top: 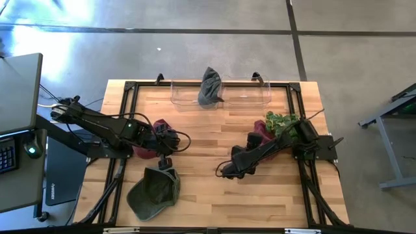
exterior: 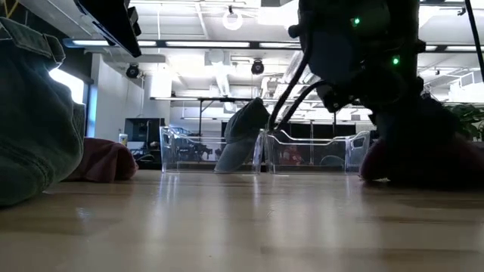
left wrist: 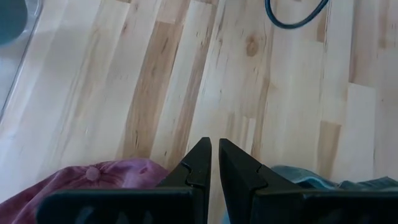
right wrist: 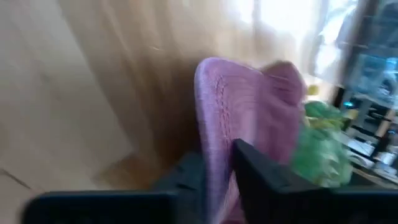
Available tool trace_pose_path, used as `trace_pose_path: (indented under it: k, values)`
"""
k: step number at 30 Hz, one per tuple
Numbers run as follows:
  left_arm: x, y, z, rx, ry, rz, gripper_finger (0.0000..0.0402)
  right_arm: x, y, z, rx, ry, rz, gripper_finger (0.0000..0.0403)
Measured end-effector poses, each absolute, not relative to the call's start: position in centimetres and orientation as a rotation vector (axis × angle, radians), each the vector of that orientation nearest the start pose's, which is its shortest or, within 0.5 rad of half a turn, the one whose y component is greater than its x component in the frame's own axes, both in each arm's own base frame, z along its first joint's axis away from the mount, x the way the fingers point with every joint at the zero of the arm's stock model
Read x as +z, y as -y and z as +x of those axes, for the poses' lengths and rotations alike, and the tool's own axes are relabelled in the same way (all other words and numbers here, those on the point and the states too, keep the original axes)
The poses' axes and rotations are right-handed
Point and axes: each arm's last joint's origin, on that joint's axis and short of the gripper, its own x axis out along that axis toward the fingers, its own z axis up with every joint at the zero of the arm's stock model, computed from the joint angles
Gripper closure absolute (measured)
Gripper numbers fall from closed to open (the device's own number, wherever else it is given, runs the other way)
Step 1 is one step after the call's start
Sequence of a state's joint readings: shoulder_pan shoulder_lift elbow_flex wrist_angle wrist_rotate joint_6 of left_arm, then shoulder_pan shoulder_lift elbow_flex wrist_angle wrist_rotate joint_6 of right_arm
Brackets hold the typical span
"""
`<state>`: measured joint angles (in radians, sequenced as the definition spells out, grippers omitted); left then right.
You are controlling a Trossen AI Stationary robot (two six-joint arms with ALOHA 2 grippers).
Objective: Pick & Place hat
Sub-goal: Put the right red cap into the right transparent bin
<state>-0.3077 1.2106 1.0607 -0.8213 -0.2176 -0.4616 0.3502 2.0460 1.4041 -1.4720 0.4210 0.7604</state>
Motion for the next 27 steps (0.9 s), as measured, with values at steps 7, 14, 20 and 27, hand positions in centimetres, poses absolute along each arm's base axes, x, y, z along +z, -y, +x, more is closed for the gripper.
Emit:
trace_pose_path:
  k: [7, 14, 20, 27]
  values:
    - [29.3, 6.4, 22.2, 0.132, -0.949, -0.16, 0.0374, 19.2, -11.1, 32.7, -0.74, -1.619, -0.224, 0.0378]
    - [30.3, 5.9, 20.8, 0.142, -0.923, -0.166, 0.0374, 26.3, -12.8, 35.4, -0.633, -1.356, -0.138, 0.0392]
    - [32.5, 4.8, 18.0, 0.205, -0.81, -0.182, 0.0374, 34.7, -11.9, 35.2, -0.61, -0.968, 0.079, 0.0395]
    - [35.0, 3.3, 14.5, 0.286, -0.607, -0.198, 0.0374, 37.5, -9.6, 31.8, -0.481, -0.627, 0.241, 0.0395]
